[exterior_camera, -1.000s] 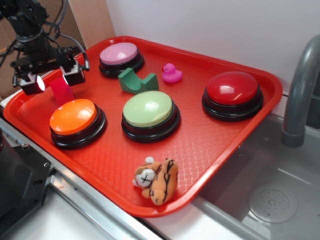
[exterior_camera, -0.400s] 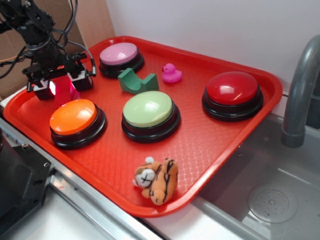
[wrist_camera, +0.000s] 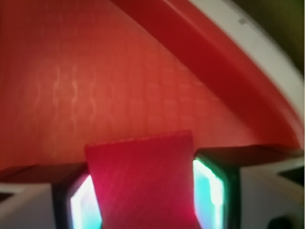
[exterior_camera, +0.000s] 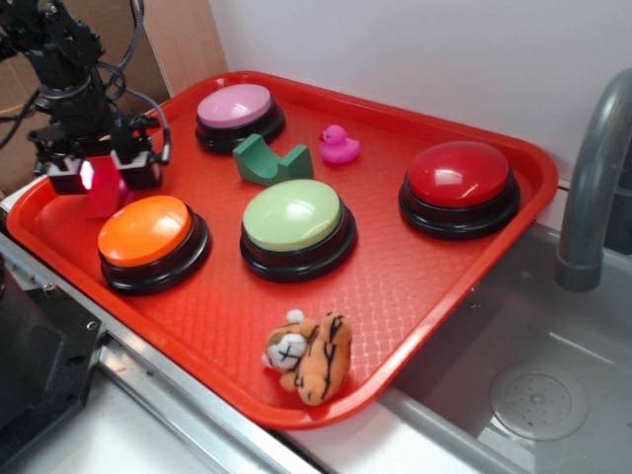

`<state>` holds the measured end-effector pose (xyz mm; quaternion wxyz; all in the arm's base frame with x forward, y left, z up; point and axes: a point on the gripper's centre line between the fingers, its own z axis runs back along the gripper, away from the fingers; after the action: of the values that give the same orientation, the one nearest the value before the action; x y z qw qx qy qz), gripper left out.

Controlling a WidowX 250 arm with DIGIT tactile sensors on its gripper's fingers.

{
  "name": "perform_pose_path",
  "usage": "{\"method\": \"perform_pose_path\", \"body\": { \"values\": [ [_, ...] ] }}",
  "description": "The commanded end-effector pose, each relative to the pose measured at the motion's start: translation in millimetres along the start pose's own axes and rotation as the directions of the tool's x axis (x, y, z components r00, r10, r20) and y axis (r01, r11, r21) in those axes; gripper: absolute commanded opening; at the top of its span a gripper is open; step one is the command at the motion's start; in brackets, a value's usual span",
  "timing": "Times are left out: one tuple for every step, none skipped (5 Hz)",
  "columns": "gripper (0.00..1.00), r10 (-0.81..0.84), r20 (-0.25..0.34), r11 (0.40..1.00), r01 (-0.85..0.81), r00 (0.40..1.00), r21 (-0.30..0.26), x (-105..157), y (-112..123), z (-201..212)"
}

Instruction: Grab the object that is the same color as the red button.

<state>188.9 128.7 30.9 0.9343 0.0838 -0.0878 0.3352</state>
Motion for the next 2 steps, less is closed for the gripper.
{"method": "perform_pose_path", "body": {
  "values": [
    [0.00,-0.479,0.058,0.867,0.482,0.876,-0.129,1,-76,104],
    [0.00,-0.656,0.116,0.709,0.661,0.746,-0.244,-5,-97,155]
  ]
}}
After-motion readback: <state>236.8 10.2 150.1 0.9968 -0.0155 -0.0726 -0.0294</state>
